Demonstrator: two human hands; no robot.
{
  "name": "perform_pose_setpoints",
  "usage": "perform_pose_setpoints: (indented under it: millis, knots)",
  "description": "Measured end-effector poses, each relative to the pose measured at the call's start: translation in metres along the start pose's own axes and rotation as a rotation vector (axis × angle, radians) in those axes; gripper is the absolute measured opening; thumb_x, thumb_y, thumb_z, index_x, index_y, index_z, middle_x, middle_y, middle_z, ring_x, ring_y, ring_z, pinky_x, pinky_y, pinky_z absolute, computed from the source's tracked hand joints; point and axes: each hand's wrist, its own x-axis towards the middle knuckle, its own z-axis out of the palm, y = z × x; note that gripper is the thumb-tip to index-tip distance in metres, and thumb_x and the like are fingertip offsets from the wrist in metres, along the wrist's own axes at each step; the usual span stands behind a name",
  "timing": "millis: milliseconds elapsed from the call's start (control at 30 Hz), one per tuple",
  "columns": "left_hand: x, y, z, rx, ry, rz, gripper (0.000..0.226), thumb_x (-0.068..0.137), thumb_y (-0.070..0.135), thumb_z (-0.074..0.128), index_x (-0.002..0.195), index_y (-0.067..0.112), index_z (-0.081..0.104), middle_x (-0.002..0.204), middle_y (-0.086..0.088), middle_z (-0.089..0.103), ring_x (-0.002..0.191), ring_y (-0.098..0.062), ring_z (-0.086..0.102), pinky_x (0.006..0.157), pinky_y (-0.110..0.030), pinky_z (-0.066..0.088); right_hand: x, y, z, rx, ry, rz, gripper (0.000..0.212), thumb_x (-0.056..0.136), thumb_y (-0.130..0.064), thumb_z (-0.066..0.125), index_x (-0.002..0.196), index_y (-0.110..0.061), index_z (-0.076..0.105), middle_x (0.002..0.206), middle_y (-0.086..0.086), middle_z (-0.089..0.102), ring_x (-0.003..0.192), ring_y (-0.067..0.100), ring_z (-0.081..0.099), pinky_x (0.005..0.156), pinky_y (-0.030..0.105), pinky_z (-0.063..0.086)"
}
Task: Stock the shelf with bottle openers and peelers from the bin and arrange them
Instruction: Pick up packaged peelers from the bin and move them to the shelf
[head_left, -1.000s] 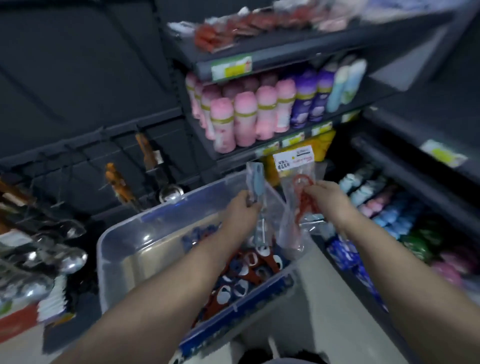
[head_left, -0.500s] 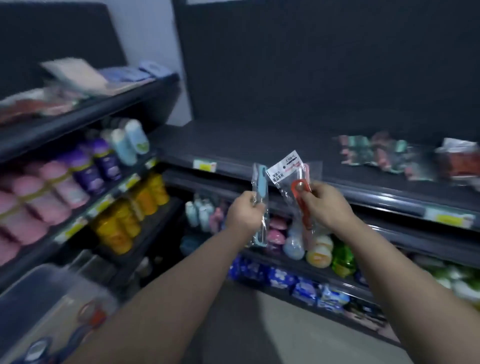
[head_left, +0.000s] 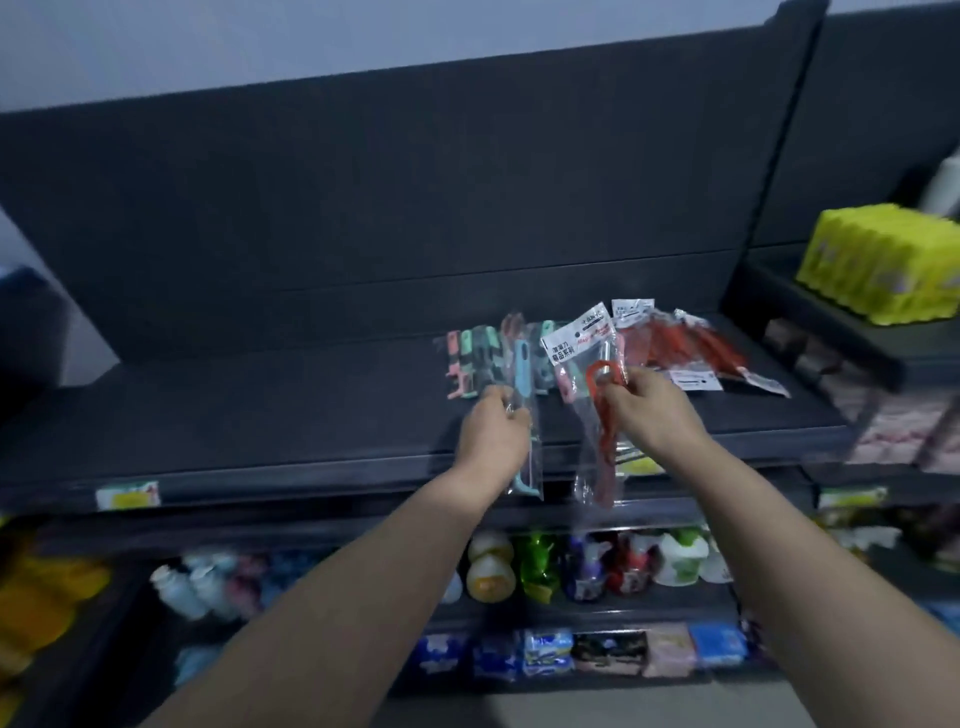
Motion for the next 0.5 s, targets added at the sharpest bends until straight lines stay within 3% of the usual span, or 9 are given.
perform_pose_setpoints:
  millis: [267,500]
  knots:
    - [0.116,-0.005,-0.01,0.066,0.043,-0.039,0.031,0.096,0.022,0.047,0.126,0.019,0.052,0.11,-0.006,0.063,0.094,-0.028,0.063,0.083,-0.038,0.052,0.111,-0.023,0.035,0.007,-0.081,-0.003,0.026,0.095,-0.029,0.048,0.074,-0.014,0.054,0.076,0.005,0.061,0.076,0.025,0.056,0.065,0.03,0.037]
    - [0.203,-0.019,-0.01,0.123,-0.012,-0.075,0.004,0.092,0.03,0.051,0.095,0.031,0.049,0.103,0.0,0.065,0.095,-0.026,0.063,0.086,-0.039,0.052,0.207,-0.05,0.083,0.004,-0.199,0.034,0.033,0.093,-0.036,0.05,0.068,-0.015,0.054,0.076,0.006,0.062,0.078,0.026,0.058,0.069,0.032,0.041]
